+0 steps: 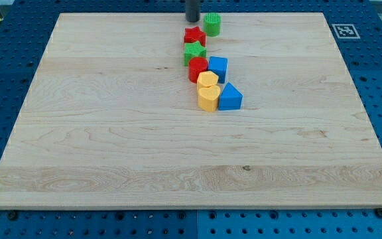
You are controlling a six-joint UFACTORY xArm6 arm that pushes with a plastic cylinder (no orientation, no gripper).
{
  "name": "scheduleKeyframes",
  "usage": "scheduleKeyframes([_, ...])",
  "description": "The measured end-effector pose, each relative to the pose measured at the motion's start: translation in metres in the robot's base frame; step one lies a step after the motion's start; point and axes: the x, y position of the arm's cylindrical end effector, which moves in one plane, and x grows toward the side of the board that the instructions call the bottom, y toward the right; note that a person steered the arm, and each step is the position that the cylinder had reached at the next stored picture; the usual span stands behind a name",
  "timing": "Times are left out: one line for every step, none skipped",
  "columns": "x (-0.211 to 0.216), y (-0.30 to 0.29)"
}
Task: Move the green circle right and down a bit
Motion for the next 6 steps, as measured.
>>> scheduleKeyframes([0.021,0.043])
scheduleKeyframes([0.028,0.063])
scheduleKeyframes([0.028,0.077])
scheduleKeyframes([0.032,0.073])
scheduleKeyframes([0.043,0.067])
scheduleKeyframes([0.063,0.067])
